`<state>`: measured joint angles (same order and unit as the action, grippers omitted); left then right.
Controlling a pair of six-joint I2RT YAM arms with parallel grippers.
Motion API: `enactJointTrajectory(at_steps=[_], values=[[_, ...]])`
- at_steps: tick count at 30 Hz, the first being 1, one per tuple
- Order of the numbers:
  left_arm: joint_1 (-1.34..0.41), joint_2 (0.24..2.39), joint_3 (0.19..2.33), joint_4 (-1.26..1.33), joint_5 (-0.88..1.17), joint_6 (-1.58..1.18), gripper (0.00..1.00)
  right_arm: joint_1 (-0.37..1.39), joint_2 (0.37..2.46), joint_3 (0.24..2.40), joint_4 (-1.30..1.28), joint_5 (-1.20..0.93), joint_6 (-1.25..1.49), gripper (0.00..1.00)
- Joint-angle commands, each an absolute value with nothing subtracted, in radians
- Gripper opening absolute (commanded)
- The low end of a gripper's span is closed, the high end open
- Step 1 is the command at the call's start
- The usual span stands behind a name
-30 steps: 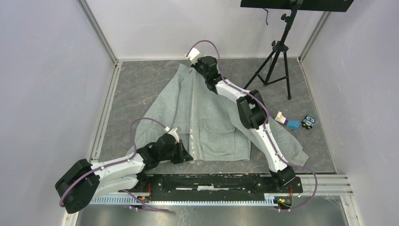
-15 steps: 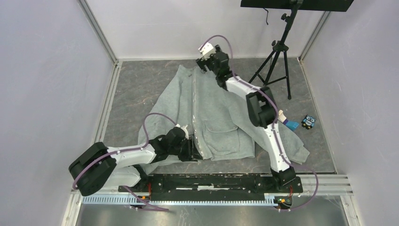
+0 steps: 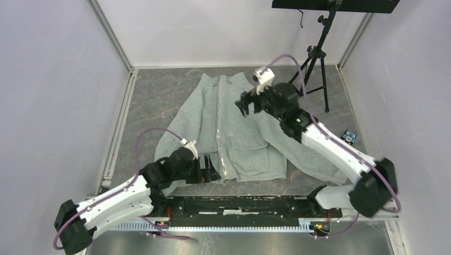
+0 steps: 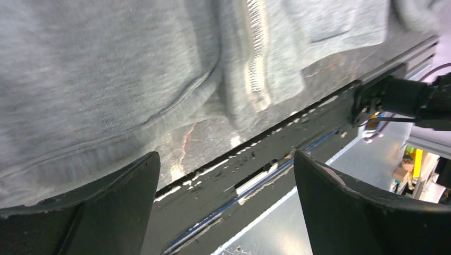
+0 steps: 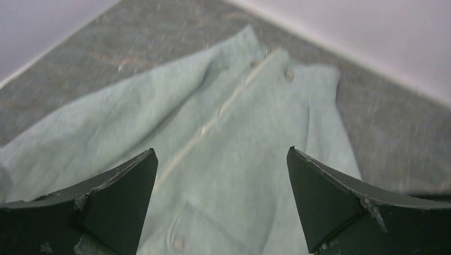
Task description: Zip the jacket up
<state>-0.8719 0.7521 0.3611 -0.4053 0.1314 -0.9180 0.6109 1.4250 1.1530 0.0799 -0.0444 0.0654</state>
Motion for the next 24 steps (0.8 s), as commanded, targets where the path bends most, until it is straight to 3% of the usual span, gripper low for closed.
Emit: enactJointTrajectory(at_steps=[1,8,15,24], values=[[-0.867,0.631,0.524,-0.552,0.044,-0.821,1.0,0.598,1.153,0.964,-0.098,-0.103,0.121,0.98],[-0.866,0.638,0.919,-0.636,-0.038,-0.614,1.0,0.598,0.717,0.935,-0.287,0.057,0.078,0.98],[-0.866,0.685,1.291,-0.691,-0.14,-0.413,1.0,0.598,0.493,1.059,-0.419,0.204,0.047,0.98],[-0.867,0.561,1.377,-0.546,-0.136,-0.312,1.0,0.598,0.41,1.13,-0.43,0.256,0.012,0.98]])
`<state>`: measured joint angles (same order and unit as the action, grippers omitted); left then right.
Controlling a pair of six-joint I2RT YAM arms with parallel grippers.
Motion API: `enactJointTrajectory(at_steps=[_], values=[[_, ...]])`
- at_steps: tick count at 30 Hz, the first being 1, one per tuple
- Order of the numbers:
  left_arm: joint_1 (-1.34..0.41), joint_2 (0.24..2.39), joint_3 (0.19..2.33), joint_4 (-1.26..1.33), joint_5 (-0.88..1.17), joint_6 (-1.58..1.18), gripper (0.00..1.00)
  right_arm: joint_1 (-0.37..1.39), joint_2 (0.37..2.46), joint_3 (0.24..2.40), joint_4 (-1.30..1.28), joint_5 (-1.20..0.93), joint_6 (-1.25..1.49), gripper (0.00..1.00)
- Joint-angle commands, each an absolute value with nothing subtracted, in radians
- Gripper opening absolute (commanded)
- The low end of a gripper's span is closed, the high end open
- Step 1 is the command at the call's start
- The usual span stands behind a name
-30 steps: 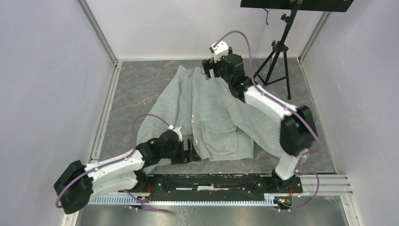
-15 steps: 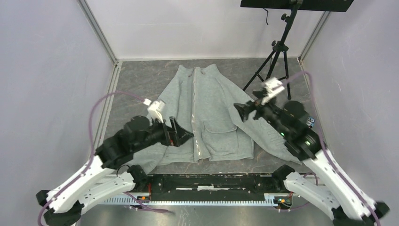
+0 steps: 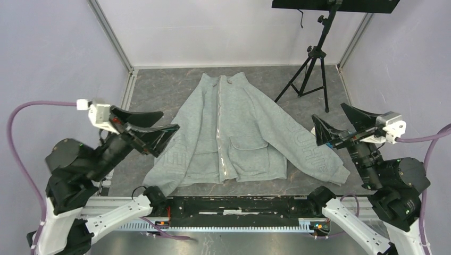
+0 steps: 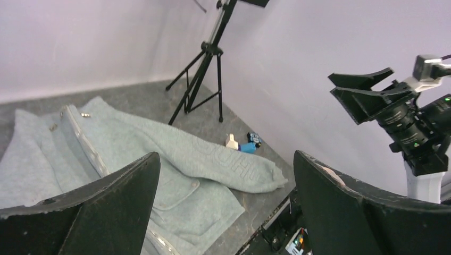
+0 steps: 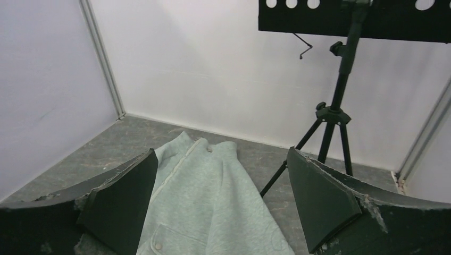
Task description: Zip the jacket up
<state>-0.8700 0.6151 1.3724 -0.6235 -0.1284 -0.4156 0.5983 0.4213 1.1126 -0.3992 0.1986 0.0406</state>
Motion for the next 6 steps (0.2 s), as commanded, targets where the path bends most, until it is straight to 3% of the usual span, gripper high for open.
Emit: enactJointTrajectory(at_steps=[1,6], values=[[-0.866,0.542,1.37,-0.531,-0.139,-0.308,1.0,0.598,0.405,1.126,-0.426,0.267,0.008,0.98],[-0.865,0.483,1.367,-0.52,-0.169,-0.284,1.0,0.598,0.381,1.075,-0.377,0.263,-0.013,0.98]])
